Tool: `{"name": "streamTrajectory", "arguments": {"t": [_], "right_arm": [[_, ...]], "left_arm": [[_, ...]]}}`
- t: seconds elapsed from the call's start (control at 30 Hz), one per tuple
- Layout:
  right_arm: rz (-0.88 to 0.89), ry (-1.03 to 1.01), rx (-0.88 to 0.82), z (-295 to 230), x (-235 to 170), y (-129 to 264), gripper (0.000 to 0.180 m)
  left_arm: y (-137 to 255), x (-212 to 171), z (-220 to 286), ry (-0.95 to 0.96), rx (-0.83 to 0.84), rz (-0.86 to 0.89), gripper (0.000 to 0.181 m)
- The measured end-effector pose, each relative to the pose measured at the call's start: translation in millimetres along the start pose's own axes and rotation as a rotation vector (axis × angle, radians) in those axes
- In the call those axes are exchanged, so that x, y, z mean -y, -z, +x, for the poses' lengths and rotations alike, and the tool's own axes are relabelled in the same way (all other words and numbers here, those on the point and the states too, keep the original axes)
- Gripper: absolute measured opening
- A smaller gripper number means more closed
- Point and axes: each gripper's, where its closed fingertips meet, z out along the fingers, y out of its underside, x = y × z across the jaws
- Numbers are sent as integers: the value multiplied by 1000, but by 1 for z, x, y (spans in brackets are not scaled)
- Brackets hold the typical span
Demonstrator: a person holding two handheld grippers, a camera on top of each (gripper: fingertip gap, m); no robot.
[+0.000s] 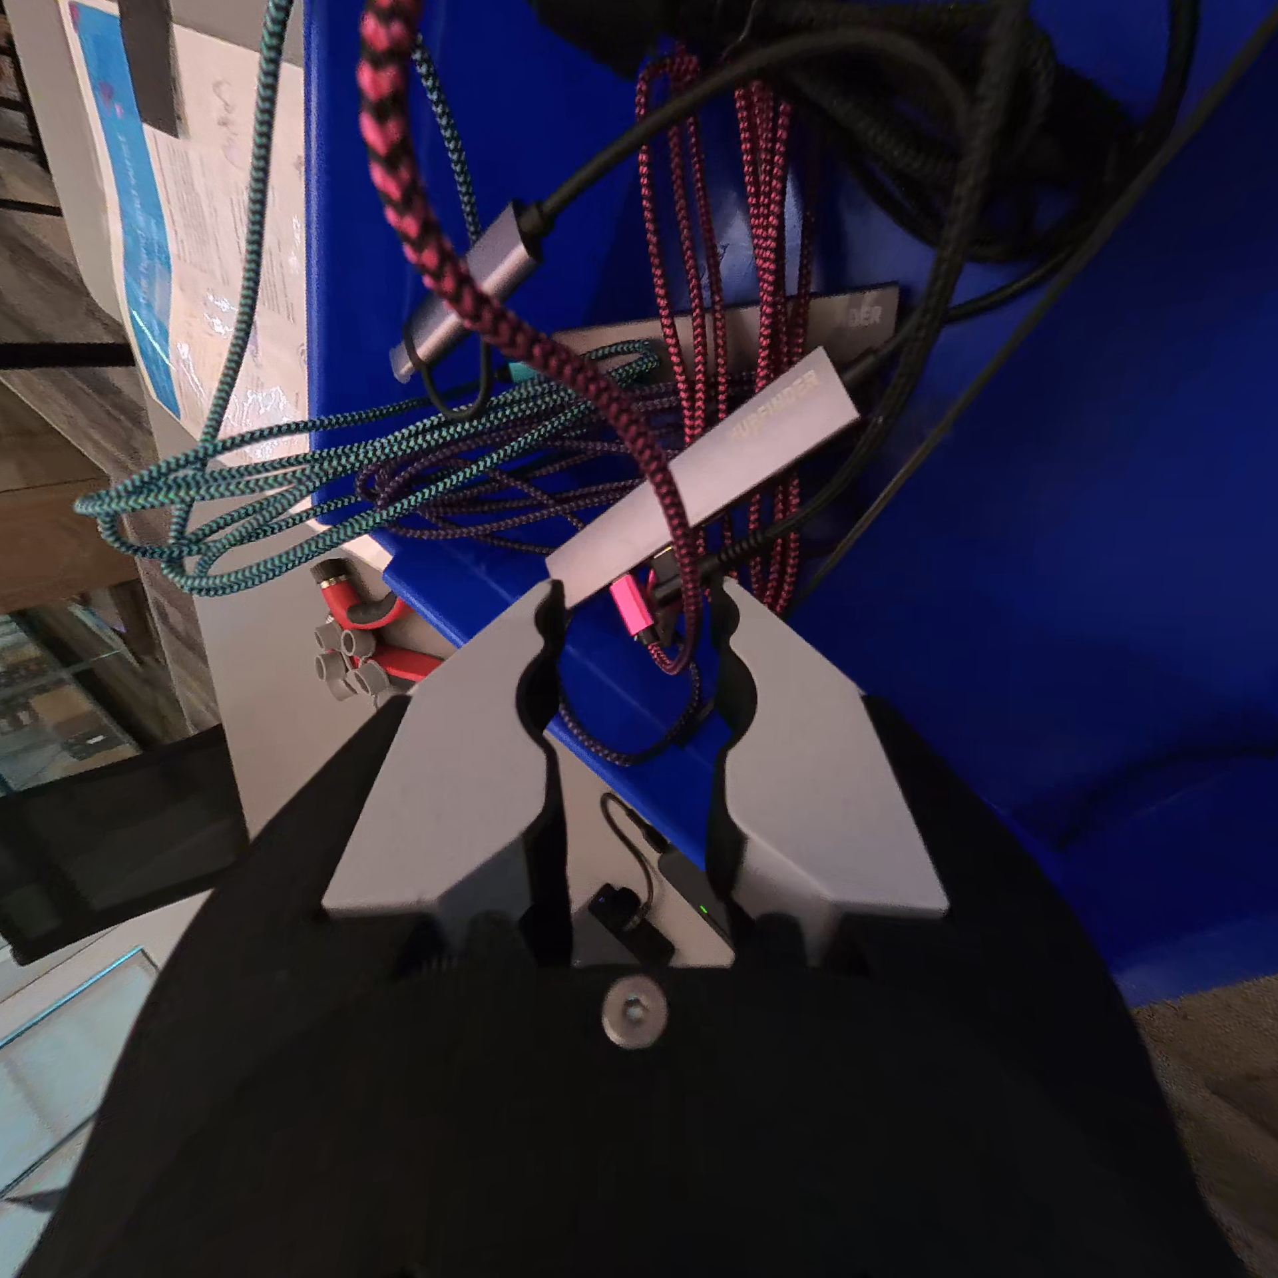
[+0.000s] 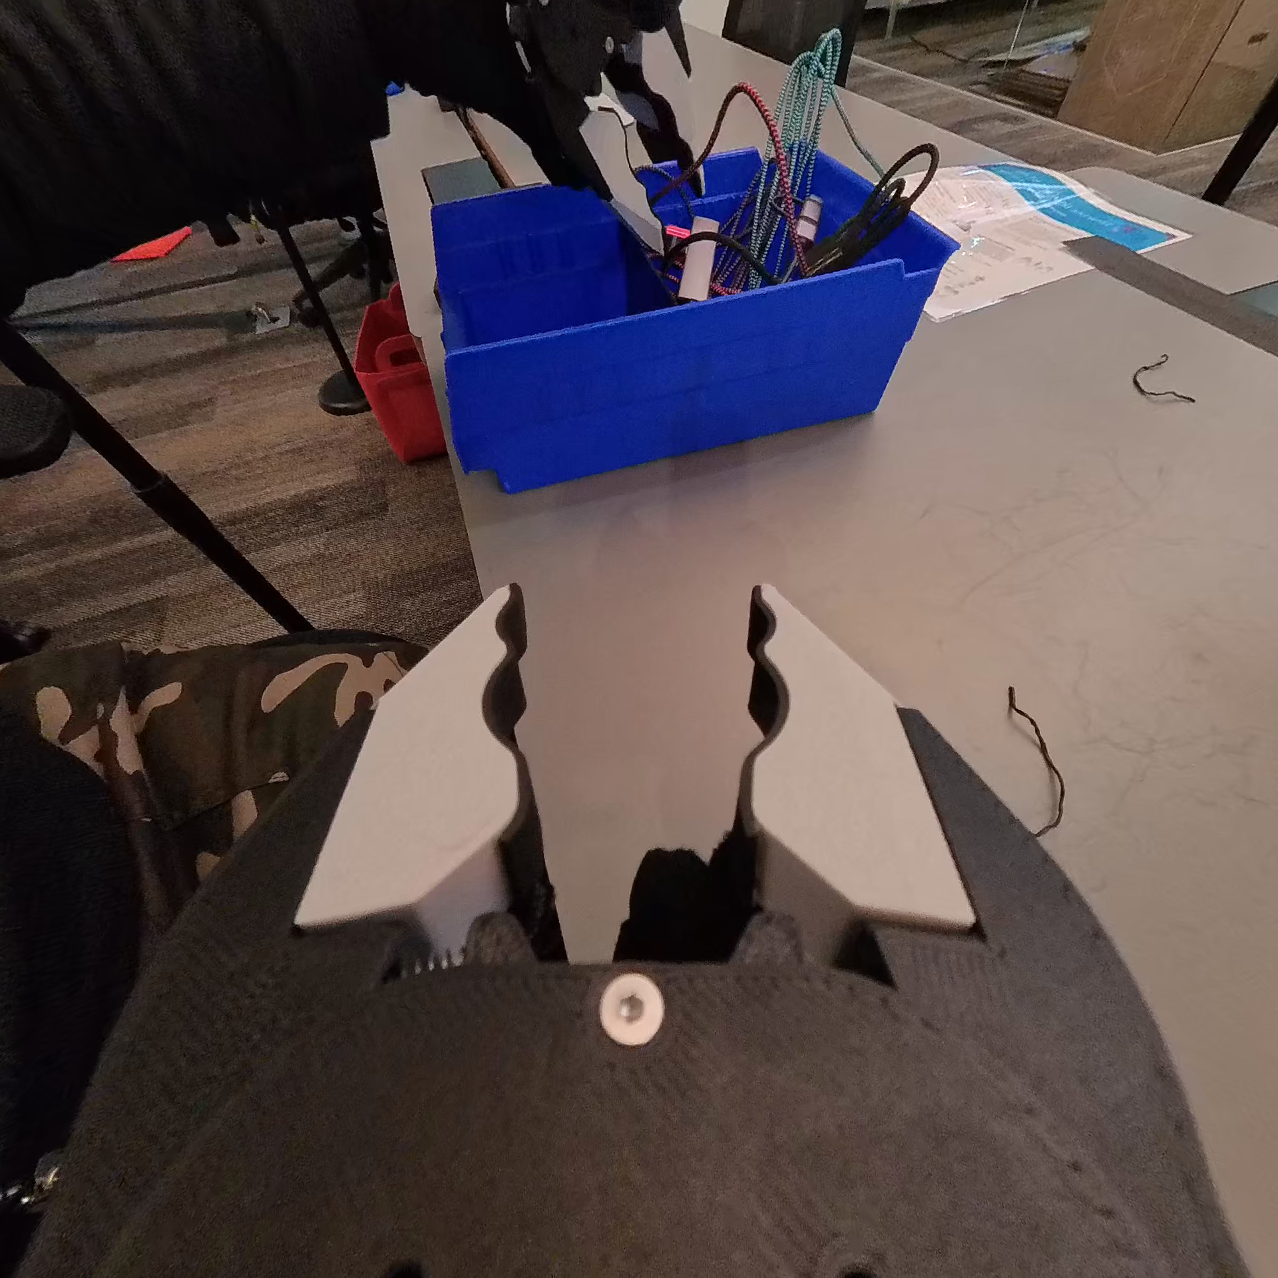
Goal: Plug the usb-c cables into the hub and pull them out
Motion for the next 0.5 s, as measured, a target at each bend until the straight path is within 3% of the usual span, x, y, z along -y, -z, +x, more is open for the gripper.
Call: {"name": "streamTrajectory", "arguments": {"t": [0.37,0.5], "right_arm": [[5,-19,23,-1,-2,-3,63],[5,-18,24,-1,-3,-2,63]], "left_arm": [[0,12,-4,78,61,70,0],[13,17,-8,63,82,75,0]]}}
